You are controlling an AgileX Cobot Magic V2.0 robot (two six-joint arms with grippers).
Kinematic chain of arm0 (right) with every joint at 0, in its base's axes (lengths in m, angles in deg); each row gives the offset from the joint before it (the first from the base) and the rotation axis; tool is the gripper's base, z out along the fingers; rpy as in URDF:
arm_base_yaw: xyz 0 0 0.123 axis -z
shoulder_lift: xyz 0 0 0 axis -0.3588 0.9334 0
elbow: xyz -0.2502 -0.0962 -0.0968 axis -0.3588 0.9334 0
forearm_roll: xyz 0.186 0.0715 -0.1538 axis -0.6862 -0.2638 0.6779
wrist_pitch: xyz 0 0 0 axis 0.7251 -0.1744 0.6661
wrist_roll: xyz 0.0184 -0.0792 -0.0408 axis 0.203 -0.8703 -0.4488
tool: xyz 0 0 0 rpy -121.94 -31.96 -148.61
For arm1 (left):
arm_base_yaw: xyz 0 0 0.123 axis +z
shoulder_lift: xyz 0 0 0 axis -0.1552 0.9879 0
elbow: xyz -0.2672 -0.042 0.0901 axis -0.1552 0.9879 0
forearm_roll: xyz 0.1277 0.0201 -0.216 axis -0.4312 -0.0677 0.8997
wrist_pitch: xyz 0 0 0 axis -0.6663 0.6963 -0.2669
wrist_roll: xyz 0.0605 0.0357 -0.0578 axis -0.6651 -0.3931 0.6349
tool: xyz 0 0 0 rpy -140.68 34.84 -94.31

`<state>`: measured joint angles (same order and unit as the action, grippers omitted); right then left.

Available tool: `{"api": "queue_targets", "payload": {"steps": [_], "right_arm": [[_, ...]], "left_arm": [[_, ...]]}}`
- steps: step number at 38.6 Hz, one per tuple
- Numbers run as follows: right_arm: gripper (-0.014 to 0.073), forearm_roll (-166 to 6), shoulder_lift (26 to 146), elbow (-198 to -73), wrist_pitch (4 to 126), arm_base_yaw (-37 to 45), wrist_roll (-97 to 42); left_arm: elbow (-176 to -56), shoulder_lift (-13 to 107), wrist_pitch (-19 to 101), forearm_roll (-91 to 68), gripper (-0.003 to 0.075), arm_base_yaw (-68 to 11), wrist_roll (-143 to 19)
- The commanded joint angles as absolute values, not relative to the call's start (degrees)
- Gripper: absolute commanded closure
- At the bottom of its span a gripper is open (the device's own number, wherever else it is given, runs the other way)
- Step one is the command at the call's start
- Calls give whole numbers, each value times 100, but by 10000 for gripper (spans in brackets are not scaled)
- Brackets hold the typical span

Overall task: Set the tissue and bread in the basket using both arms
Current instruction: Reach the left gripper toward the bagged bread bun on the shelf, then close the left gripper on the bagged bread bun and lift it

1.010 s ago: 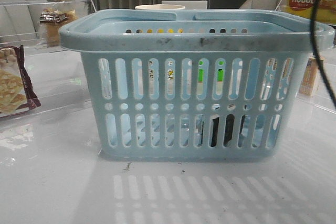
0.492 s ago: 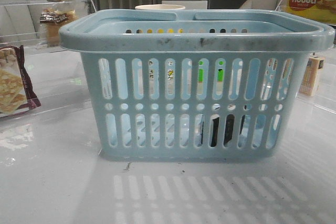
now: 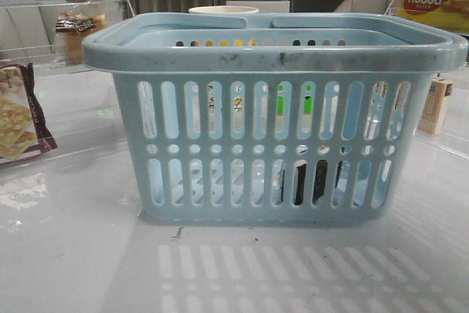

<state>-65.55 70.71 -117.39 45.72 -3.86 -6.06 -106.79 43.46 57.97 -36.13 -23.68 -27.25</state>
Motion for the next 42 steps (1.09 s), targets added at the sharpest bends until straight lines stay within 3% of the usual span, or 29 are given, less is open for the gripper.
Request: {"api": "queue_targets", "payload": {"steps": [1, 24, 38, 42], "right_arm": [[78, -6498, 7041, -11901, 4964, -388, -662], [78, -6498, 7041, -11901, 4964, -388, -662], [78, -6498, 7041, -11901, 4964, -388, -662], [78, -6498, 7041, -11901, 4964, -388, -662]], "left_arm": [[-11309, 4991, 5274, -3606, 93, -2414, -2711], [-14981, 8911, 5376, -3702, 99, -1874, -2675], [-15655, 9974, 4827, -3712, 99, -1584, -2675], [-15655, 10082, 4618, -3723, 146, -1584, -2675]]}}
